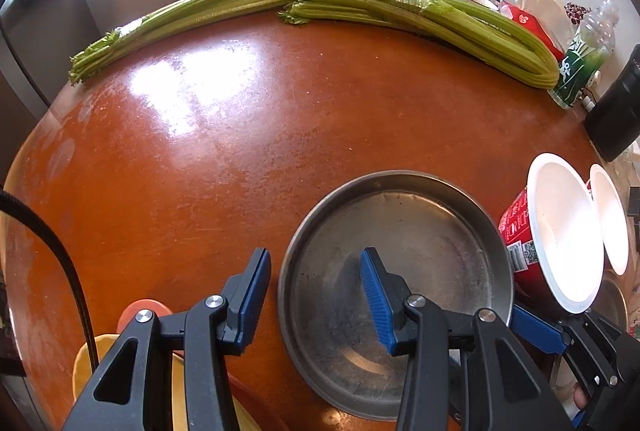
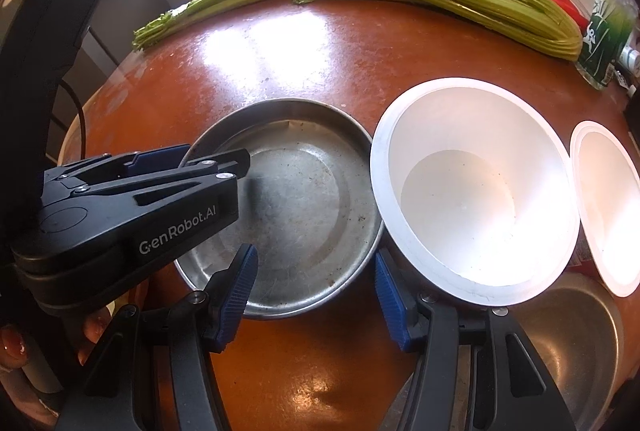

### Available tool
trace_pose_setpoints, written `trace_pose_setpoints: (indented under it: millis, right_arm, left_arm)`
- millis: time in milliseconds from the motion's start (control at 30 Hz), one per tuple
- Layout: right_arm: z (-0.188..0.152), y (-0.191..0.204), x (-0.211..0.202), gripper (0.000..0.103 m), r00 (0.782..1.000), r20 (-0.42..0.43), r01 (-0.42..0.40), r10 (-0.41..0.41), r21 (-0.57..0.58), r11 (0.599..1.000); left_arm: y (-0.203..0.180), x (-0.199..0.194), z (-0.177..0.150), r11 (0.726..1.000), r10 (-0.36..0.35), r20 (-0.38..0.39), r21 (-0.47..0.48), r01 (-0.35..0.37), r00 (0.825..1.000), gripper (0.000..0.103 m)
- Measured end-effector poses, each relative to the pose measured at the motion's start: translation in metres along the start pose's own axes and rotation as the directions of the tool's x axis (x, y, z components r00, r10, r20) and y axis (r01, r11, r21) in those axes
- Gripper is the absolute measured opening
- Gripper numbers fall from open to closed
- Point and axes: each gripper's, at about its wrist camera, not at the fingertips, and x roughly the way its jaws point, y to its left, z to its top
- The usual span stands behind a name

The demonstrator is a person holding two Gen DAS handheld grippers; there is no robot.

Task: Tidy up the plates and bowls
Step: 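Close the left tool on the steel pan rim and lift it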

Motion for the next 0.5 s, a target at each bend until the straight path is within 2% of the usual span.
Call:
trace_pose_setpoints:
  millis: [267, 500]
  right_arm:
    - [-0.001, -0.002, -0.001, 0.061, 1.000, 0.012, -0.026, 0.026, -0.001, 1.000]
    - [-0.003, -0.006, -0.012, 0.061, 0.997, 0.035, -0.065, 0.064, 0.011, 0.998]
  left_arm:
    - [0.001, 0.002, 0.000, 0.999, -0.033, -0.005, -0.017, 0.033, 0.999, 0.043]
    - [0.005, -0.015, -0.003, 0.999, -0.049, 0.031, -0.022, 0.050, 0.998, 0.043]
